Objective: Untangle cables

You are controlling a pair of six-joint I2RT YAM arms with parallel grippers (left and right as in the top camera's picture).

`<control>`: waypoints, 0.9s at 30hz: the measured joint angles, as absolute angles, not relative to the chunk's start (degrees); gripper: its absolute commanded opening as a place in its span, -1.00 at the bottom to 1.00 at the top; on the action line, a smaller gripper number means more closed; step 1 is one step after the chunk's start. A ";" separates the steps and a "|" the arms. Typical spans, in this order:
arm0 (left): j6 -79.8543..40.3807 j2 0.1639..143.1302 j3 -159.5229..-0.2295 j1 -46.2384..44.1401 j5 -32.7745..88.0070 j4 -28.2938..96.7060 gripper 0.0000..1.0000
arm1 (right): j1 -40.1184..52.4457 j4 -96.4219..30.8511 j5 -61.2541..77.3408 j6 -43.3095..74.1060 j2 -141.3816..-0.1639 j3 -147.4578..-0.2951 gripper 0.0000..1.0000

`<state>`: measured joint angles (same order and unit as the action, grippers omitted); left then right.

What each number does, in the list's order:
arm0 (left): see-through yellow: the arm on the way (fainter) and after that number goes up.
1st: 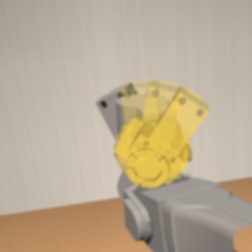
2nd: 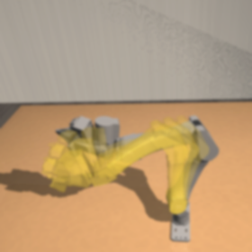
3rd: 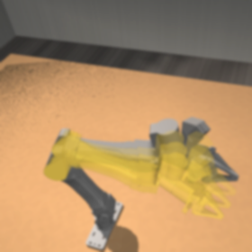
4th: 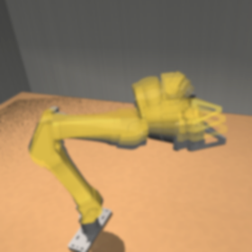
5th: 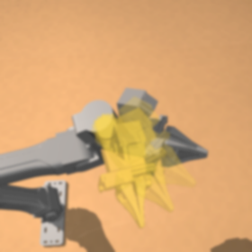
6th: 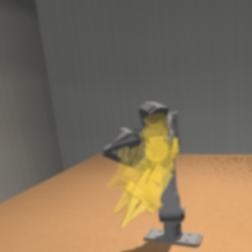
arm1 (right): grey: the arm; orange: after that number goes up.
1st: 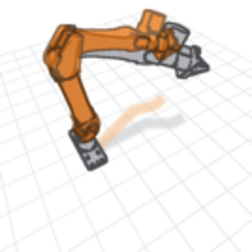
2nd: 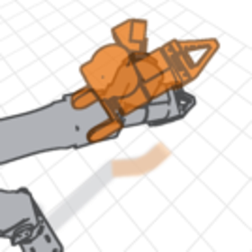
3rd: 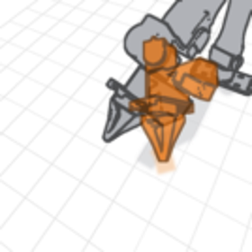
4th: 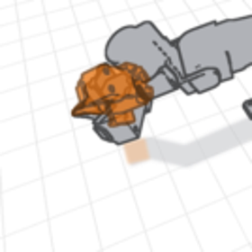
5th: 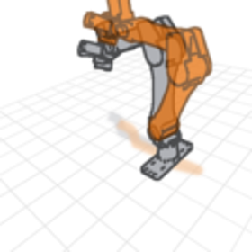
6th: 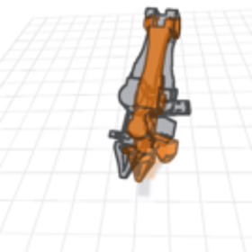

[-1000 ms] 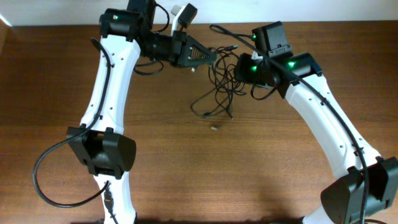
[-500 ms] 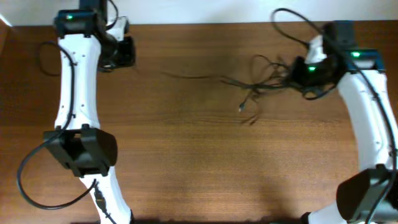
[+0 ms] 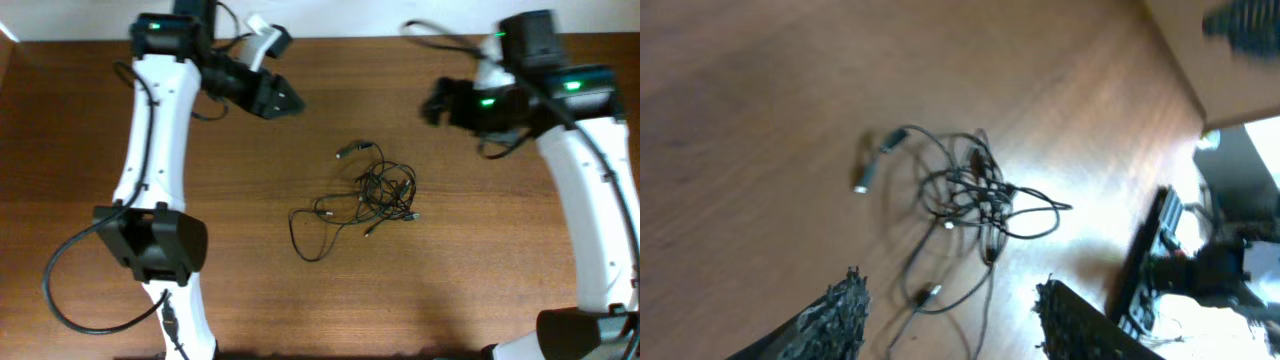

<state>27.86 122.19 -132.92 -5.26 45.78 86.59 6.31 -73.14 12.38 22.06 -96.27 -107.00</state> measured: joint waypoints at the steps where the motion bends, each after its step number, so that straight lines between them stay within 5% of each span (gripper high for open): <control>1: 27.05 122.13 -131.22 -8.49 44.56 86.41 -0.22 | 0.34 -74.35 10.48 23.16 -96.31 -107.00 0.98; 6: 7.01 121.93 -120.18 -23.16 30.44 82.52 -0.35 | -8.86 -76.34 9.23 22.31 -98.08 -106.94 0.98; 17: -18.17 121.82 -105.34 -37.65 19.35 68.62 0.04 | -8.84 -77.38 9.23 20.53 -98.48 -106.94 0.98; 22: -20.67 121.82 -105.10 -37.89 14.72 65.28 -0.28 | -8.84 -77.41 9.23 20.56 -98.48 -106.91 0.98; 23: -20.75 121.82 -104.81 -38.00 13.74 65.19 -0.50 | -8.84 -77.41 9.23 20.53 -98.48 -106.91 0.98; 24: -20.82 121.82 -104.12 -38.15 12.75 64.82 -1.00 | -8.84 -77.41 9.23 20.58 -98.48 -106.91 0.97; 27: -20.86 121.82 -103.02 -38.28 9.98 64.60 -1.00 | -8.84 -77.43 9.23 20.53 -98.50 -106.91 0.98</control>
<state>-20.86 121.82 -103.02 -38.28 9.98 64.60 -8.84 -77.43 9.23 20.53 -98.50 -106.91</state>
